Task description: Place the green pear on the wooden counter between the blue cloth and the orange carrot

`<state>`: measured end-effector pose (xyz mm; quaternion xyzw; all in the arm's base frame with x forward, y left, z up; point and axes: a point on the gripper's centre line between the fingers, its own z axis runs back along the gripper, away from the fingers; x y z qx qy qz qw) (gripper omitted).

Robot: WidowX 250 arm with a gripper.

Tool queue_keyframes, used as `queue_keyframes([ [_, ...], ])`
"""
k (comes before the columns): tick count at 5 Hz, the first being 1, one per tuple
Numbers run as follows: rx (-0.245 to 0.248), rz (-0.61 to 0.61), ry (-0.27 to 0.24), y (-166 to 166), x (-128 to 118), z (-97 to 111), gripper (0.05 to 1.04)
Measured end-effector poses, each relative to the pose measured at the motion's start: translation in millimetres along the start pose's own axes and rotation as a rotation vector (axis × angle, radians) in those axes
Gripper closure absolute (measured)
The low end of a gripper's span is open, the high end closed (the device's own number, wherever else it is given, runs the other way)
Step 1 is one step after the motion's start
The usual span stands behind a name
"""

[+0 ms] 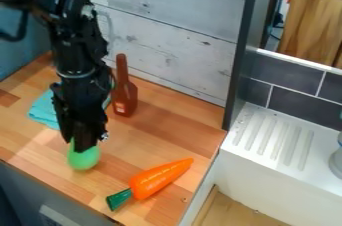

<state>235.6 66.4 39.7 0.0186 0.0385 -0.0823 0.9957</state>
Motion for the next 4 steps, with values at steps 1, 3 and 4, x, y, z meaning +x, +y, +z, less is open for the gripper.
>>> queue_keyframes([
  [1, 0.011, -0.002, 0.001, -4.0, 0.5, -1.8, 0.607],
  [3, 0.002, -0.018, -0.003, -11.5, -7.6, 21.3, 0.077],
  [4, -0.017, -0.003, -0.046, -1.8, -0.6, 46.8, 0.076],
])
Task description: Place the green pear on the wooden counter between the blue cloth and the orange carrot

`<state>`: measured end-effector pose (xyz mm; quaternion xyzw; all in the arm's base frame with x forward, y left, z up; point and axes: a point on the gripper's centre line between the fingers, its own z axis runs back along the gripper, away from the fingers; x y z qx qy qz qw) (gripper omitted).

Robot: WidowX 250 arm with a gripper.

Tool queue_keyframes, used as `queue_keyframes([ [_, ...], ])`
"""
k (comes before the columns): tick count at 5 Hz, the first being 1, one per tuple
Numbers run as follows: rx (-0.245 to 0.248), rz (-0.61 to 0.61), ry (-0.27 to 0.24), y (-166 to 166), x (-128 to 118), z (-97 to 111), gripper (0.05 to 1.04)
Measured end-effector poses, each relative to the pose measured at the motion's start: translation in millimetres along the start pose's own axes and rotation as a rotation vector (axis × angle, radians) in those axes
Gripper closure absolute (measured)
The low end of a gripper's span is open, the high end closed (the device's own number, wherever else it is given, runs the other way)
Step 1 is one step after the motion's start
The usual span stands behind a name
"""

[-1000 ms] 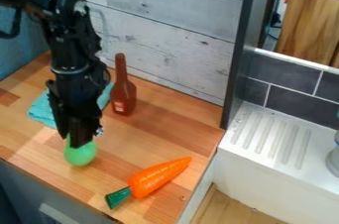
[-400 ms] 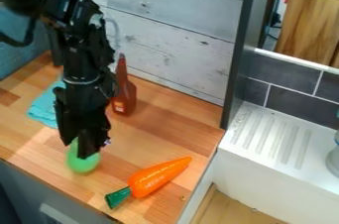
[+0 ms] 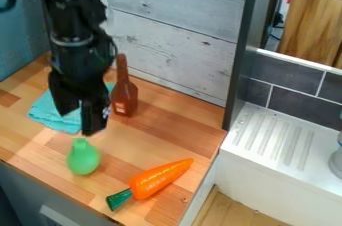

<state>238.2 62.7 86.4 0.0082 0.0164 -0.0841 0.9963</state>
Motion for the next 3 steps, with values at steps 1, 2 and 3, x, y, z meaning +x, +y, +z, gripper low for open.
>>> queue_keyframes([
  [1, -0.009, 0.035, -0.054, 22.8, 9.7, 24.9, 0.081],
  [2, 0.006, 0.091, -0.082, 58.6, 28.1, 34.8, 0.083],
  [3, 0.047, 0.121, -0.094, 89.9, 38.7, 34.7, 0.083],
])
